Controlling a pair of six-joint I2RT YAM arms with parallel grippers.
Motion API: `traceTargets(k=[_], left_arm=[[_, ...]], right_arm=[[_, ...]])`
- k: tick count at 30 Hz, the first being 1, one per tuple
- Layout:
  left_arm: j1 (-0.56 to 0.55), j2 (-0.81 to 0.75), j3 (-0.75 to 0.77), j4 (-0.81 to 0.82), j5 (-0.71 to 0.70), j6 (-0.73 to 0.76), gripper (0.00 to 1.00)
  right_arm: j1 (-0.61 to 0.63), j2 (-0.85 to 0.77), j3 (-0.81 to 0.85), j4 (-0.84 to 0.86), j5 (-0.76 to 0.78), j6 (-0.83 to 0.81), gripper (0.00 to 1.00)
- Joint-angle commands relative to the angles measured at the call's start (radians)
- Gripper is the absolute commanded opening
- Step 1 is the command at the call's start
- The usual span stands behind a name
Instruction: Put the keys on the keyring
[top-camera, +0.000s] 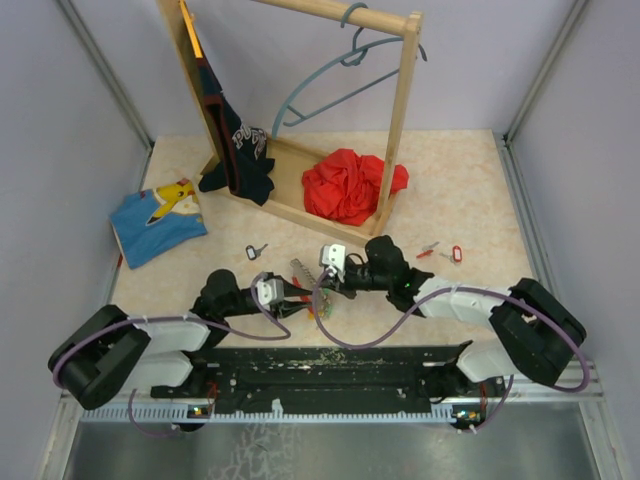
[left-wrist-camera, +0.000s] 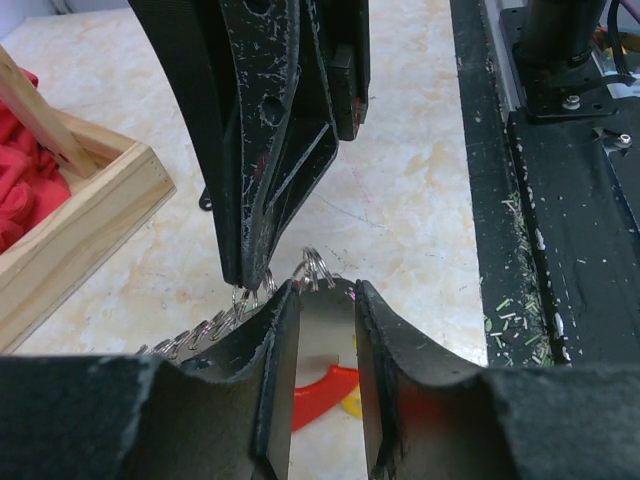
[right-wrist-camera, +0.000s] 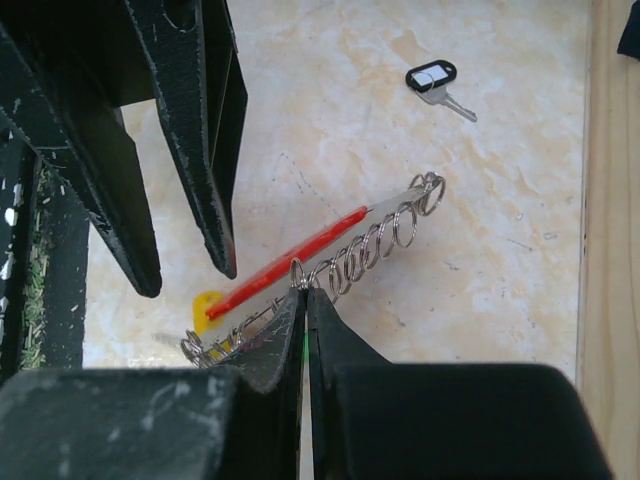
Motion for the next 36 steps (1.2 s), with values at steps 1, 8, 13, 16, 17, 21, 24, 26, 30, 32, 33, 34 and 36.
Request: traceTargets(k=[1, 8, 13, 16, 17, 21, 24, 26, 30, 32, 33, 34, 36], left_arm=[[0.003, -0.030, -0.019, 0.051, 0.000, -0.011, 0.35], [0.007, -0.064, -0.035, 0.013, -0.274, -0.070, 0.35], [0.017, -0.013, -0.024, 0.034, -0.271, -0.083, 0.35], [0.018, 0.012, -0.020, 0.049, -0.242, -0.075, 0.34], [0.018, 0.018, -0.019, 0.053, -0.227, -0.074, 0.34], [0.018, 0.037, -0.024, 0.088, -0.180, -0.072, 0.34], [0.018, 0.052, -0.020, 0.102, -0.152, -0.078, 0.34], [0.018, 0.065, -0.017, 0.116, -0.142, -0.084, 0.34], [0.019, 0.087, -0.013, 0.141, -0.138, -0.096, 0.32], [0.020, 0.092, -0.012, 0.146, -0.141, -0.099, 0.30], [0.020, 0.095, -0.011, 0.146, -0.143, -0.101, 0.29], [0.020, 0.097, -0.009, 0.147, -0.145, -0.102, 0.28], [0.020, 0.101, -0.007, 0.148, -0.149, -0.104, 0.26]], right_arm=[[-0.008, -0.050, 0.001, 0.094, 0.000, 0.007, 0.00], [-0.008, -0.057, -0.035, 0.170, -0.027, 0.008, 0.00], [-0.008, -0.049, -0.039, 0.194, -0.043, 0.009, 0.00], [-0.008, -0.046, -0.041, 0.204, -0.048, 0.007, 0.00], [-0.008, -0.047, -0.041, 0.205, -0.047, 0.007, 0.00], [-0.008, -0.045, -0.043, 0.210, -0.050, 0.006, 0.00], [-0.008, -0.044, -0.045, 0.216, -0.052, 0.007, 0.00], [-0.008, -0.044, -0.047, 0.220, -0.055, 0.007, 0.00], [-0.008, -0.043, -0.052, 0.237, -0.068, 0.010, 0.00], [-0.008, -0.041, -0.056, 0.248, -0.076, 0.011, 0.00], [-0.008, -0.039, -0.057, 0.254, -0.080, 0.013, 0.00], [-0.008, -0.038, -0.058, 0.255, -0.082, 0.013, 0.00], [-0.008, -0.035, -0.059, 0.261, -0.091, 0.013, 0.00]])
